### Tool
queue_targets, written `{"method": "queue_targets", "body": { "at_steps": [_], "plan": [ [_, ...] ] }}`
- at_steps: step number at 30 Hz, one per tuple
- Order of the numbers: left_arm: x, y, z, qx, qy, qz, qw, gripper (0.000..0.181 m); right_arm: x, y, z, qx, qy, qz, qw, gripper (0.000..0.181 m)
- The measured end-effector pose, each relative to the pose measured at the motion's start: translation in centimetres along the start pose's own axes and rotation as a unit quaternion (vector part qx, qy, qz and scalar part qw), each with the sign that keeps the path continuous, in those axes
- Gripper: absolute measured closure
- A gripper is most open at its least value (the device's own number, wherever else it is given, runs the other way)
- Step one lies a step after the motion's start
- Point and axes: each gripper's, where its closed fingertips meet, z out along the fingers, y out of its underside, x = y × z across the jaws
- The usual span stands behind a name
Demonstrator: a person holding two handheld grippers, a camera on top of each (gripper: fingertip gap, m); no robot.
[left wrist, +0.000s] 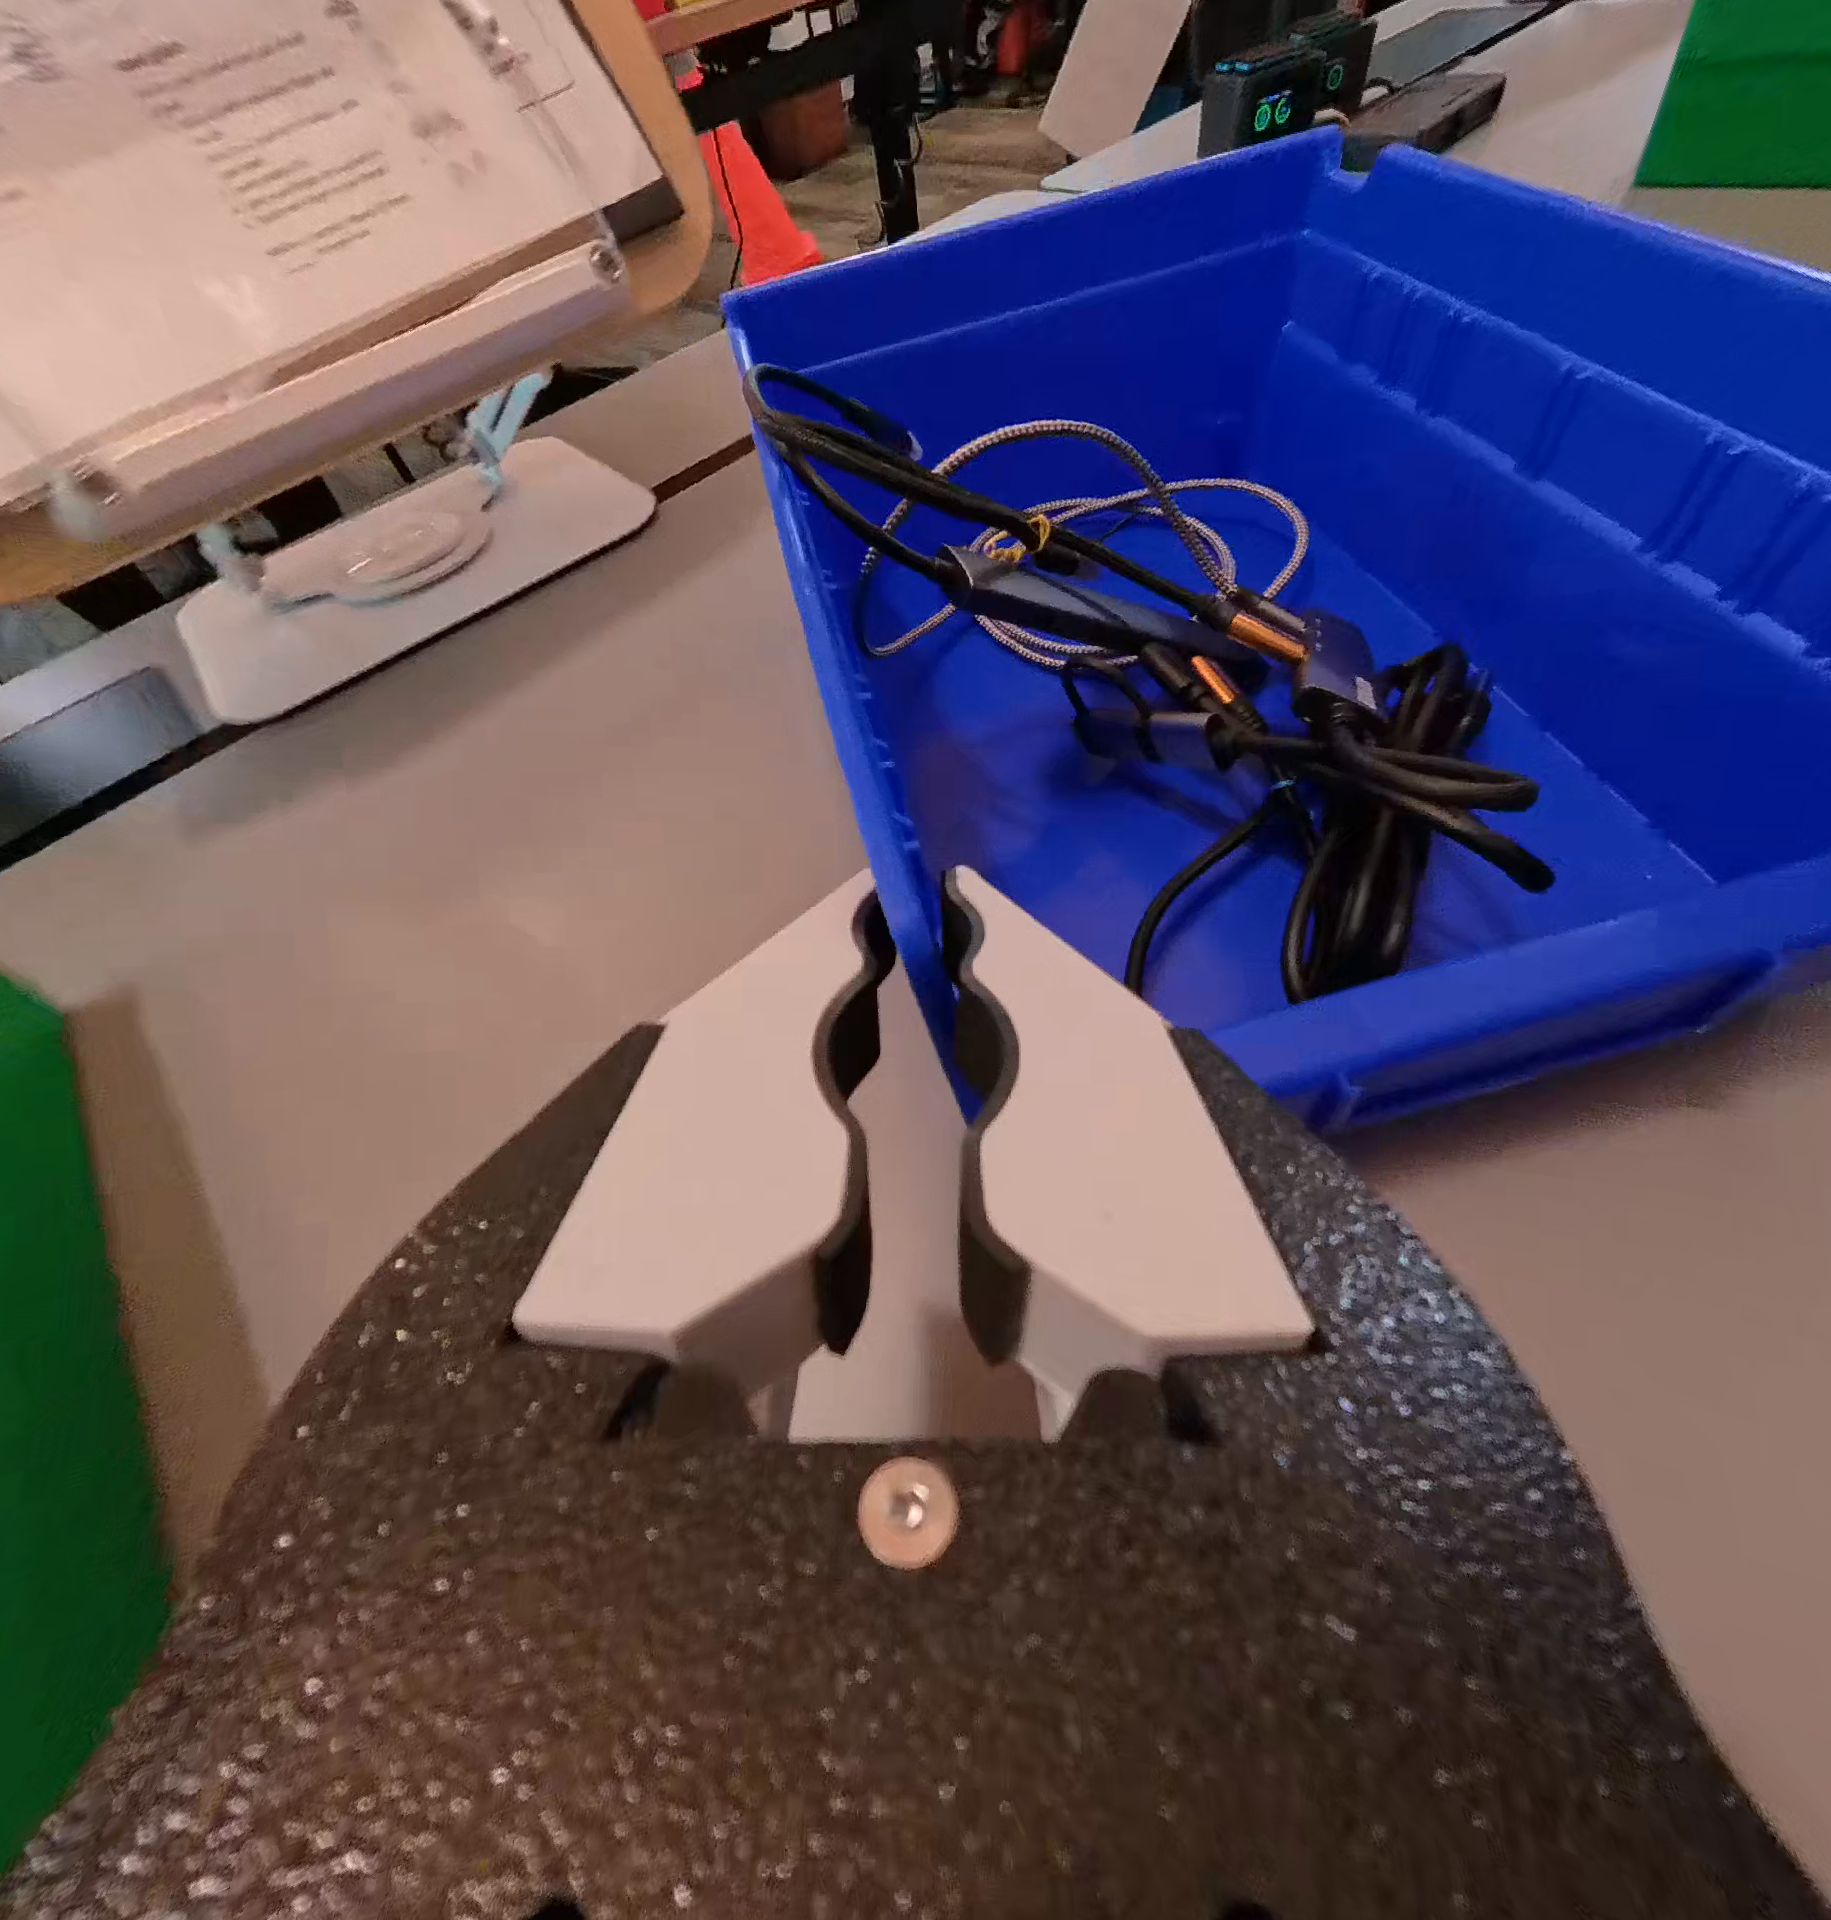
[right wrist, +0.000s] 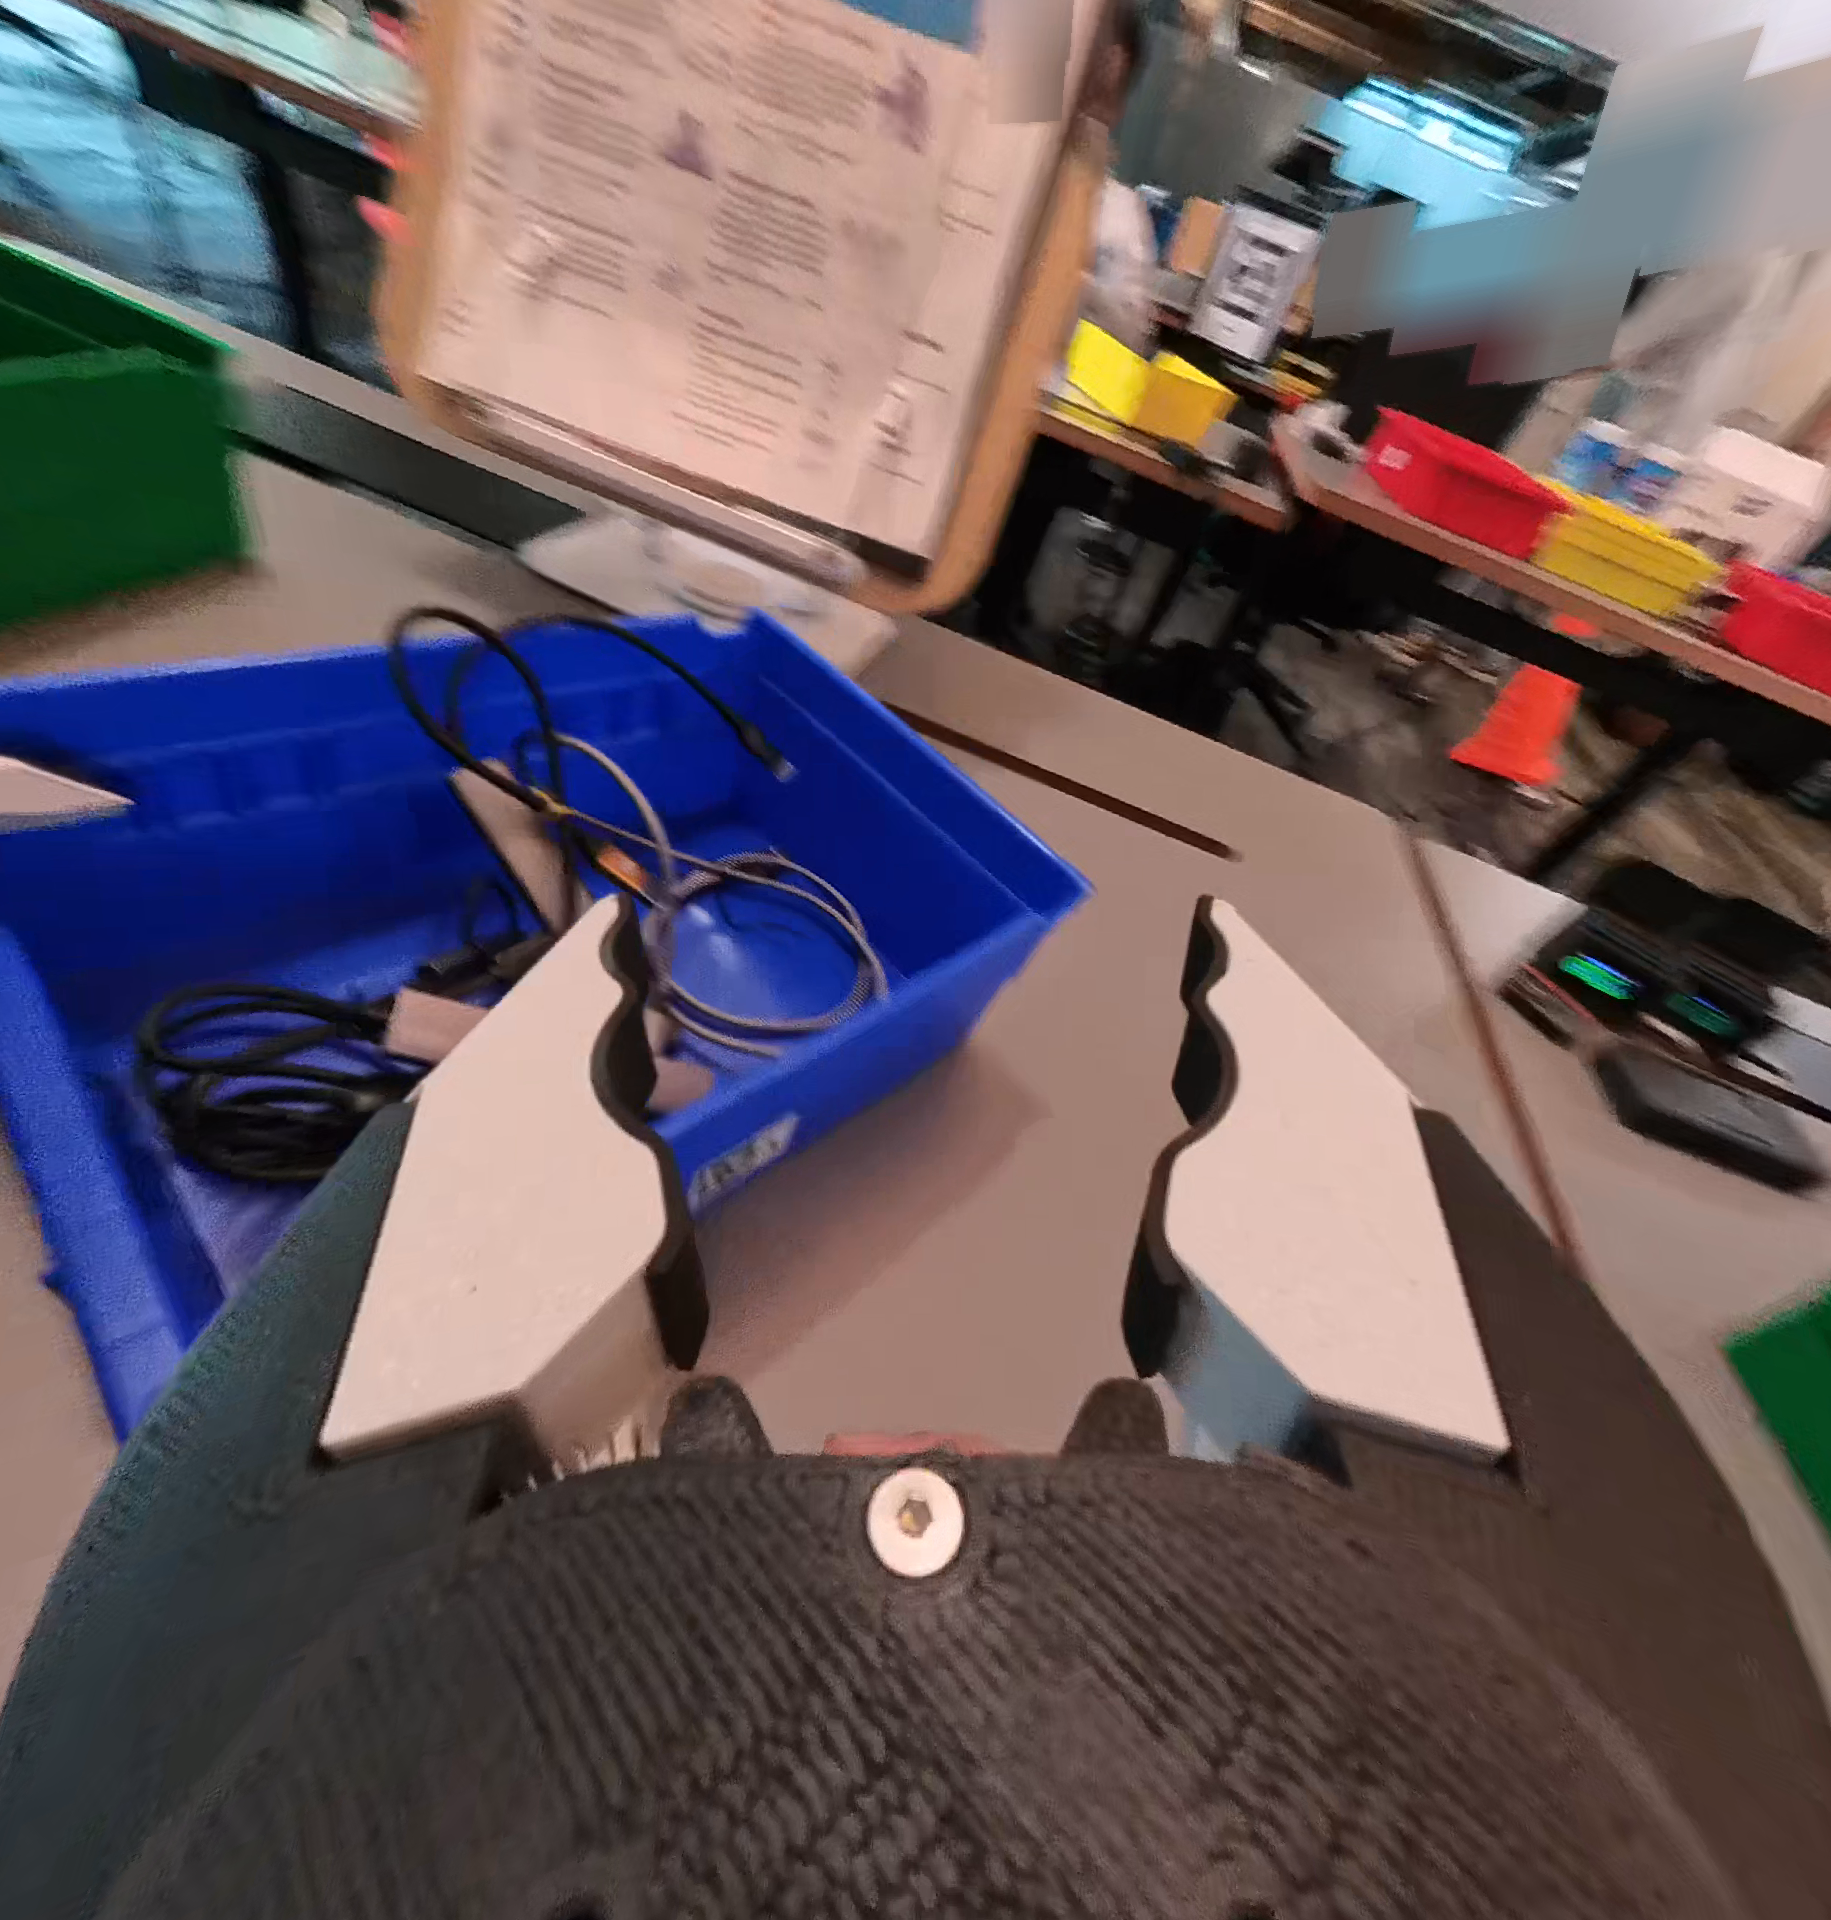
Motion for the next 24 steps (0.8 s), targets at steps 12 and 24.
{"method": "queue_targets", "body": {
  "at_steps": [12, 24],
  "plan": [
    [-3.7, 5.3, -12.4, 0.037, -0.067, -0.042, 0.996, 0.179, -26.0, -14.1, 9.6, -0.062, -0.383, 0.188, 0.902, 0.066],
    [-3.3, 5.2, -12.5, 0.051, -0.019, -0.102, 0.993, 0.179, -36.6, -7.9, 21.6, -0.320, -0.322, 0.219, 0.864, 0.088]
  ]
}}
